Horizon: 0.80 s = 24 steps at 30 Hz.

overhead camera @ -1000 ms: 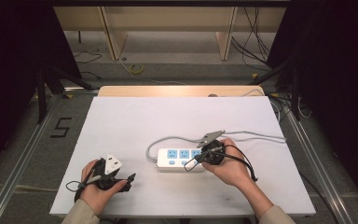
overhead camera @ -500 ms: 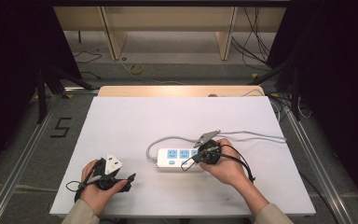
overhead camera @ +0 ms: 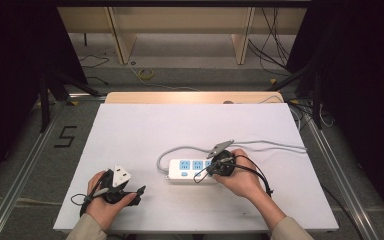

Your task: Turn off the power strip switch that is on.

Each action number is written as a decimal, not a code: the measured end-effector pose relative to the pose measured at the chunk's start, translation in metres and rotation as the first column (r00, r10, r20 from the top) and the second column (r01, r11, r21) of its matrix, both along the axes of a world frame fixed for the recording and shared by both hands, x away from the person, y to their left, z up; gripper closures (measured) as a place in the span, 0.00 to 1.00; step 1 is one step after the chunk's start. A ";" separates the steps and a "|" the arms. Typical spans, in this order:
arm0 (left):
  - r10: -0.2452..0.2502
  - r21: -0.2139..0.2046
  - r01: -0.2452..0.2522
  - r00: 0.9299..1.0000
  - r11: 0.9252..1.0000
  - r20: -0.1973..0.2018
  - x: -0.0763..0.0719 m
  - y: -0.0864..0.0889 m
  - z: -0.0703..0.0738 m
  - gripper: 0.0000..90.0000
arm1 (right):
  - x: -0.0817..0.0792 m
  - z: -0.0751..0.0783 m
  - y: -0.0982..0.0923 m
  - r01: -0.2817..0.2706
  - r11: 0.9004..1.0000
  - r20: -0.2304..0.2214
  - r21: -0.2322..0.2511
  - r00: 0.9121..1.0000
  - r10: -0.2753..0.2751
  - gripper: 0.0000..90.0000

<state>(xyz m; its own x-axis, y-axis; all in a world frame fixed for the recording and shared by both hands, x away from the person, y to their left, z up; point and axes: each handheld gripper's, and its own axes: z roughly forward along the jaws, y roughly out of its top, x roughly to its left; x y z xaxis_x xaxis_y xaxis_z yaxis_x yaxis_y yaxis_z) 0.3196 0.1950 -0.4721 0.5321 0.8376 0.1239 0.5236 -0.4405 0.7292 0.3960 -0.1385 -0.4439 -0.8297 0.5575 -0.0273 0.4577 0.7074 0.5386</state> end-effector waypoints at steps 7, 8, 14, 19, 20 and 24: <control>0.000 0.000 0.000 1.000 1.000 0.001 0.000 0.000 0.000 0.19 | 0.000 -0.001 0.000 0.005 1.000 -0.003 0.001 1.000 -0.005 1.00; 0.000 0.000 0.000 1.000 1.000 0.001 0.000 0.000 0.000 0.19 | 0.000 -0.001 0.000 0.005 1.000 -0.003 0.001 1.000 -0.005 1.00; 0.001 -0.001 -0.001 1.000 1.000 0.002 0.000 -0.001 0.000 0.19 | 0.000 -0.002 0.000 0.004 1.000 0.007 0.002 1.000 -0.004 1.00; 0.000 0.002 0.000 1.000 1.000 -0.001 0.000 0.000 0.000 0.19 | 0.000 -0.002 0.000 0.013 1.000 0.007 0.009 1.000 -0.013 1.00; 0.000 0.002 0.000 1.000 1.000 -0.001 0.000 0.000 0.000 0.19 | 0.000 -0.002 0.000 0.013 1.000 0.007 0.009 1.000 -0.013 1.00; -0.001 0.003 0.001 1.000 1.000 -0.003 0.000 -0.001 0.000 0.19 | -0.001 -0.003 0.000 0.013 1.000 0.009 0.007 1.000 -0.013 1.00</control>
<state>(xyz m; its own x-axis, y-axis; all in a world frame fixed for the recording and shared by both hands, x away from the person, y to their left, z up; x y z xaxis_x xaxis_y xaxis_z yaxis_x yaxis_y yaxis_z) 0.3196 0.1945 -0.4726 0.5332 0.8367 0.1253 0.5253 -0.4435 0.7262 0.3955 -0.1385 -0.4464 -0.8221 0.5685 -0.0305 0.4622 0.6977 0.5474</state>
